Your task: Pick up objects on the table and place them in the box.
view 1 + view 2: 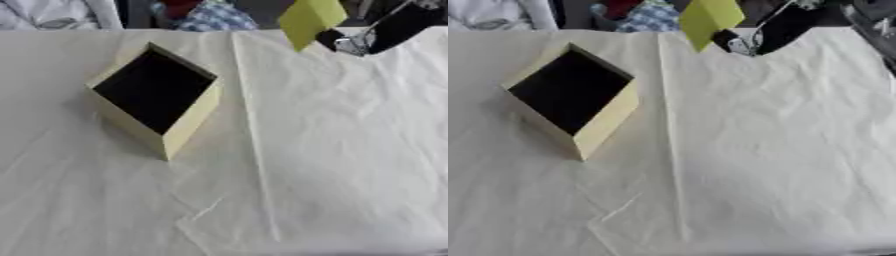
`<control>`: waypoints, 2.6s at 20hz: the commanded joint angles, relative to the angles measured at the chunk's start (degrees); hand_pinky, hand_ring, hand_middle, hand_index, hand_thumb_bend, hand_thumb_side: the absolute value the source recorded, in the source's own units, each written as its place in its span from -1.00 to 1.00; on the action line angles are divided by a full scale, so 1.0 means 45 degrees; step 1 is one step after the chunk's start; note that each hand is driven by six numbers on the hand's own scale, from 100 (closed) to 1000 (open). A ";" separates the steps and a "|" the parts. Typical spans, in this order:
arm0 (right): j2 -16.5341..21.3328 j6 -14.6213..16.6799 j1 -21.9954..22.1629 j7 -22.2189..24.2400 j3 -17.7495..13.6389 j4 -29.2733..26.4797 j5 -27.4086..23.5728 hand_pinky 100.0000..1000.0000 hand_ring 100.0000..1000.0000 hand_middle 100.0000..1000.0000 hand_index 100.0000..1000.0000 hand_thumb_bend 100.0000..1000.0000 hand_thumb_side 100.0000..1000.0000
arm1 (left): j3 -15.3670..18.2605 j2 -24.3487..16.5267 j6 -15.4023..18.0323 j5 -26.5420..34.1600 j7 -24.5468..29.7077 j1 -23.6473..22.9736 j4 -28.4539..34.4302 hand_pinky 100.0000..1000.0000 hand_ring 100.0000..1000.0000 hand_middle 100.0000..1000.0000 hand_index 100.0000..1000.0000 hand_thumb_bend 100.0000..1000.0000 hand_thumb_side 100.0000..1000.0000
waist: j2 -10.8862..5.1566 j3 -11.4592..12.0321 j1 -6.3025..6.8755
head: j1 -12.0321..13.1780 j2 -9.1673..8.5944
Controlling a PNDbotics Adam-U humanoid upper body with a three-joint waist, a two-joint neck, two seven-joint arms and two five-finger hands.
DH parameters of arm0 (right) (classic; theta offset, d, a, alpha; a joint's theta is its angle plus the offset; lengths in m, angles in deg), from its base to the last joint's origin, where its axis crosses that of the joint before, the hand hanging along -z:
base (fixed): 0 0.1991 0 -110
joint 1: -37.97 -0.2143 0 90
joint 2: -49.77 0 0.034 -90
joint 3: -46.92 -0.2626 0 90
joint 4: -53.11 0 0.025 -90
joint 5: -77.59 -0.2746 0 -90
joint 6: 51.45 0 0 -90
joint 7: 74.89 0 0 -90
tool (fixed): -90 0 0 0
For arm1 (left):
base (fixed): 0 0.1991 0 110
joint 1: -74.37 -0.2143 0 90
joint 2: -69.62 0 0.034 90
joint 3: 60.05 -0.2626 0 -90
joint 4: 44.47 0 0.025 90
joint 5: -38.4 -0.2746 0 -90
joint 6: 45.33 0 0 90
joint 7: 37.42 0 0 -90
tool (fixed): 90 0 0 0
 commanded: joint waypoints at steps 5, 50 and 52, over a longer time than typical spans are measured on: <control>-0.1590 0.0039 -0.2375 0.0795 0.0672 0.1315 0.1139 0.06 0.15 -0.06 0.13 -1.00 -1.00 | -0.0152 0.0026 -0.0030 0.0353 0.0200 0.0500 0.0239 0.38 0.54 0.69 0.31 -1.00 0.42 | -0.0043 0.0325 0.0054 | -0.0612 -0.0302; -0.7253 0.2621 -0.4661 0.0356 0.3495 0.6940 0.7905 0.36 0.53 0.35 0.60 -0.50 -0.57 | -0.0805 0.0572 0.1110 0.2934 0.0919 0.2726 0.0239 0.34 0.51 0.63 0.33 -1.00 0.35 | 0.0911 0.2047 -0.0182 | -0.2723 -0.0857; -0.7202 0.2617 -0.4633 0.0398 0.3450 0.6804 0.8132 0.41 0.57 0.42 0.64 -0.42 -0.42 | -0.0796 0.0560 0.1119 0.2943 0.0921 0.2709 0.0239 0.35 0.51 0.63 0.33 -1.00 0.35 | 0.0903 0.2018 -0.0172 | -0.2708 -0.0857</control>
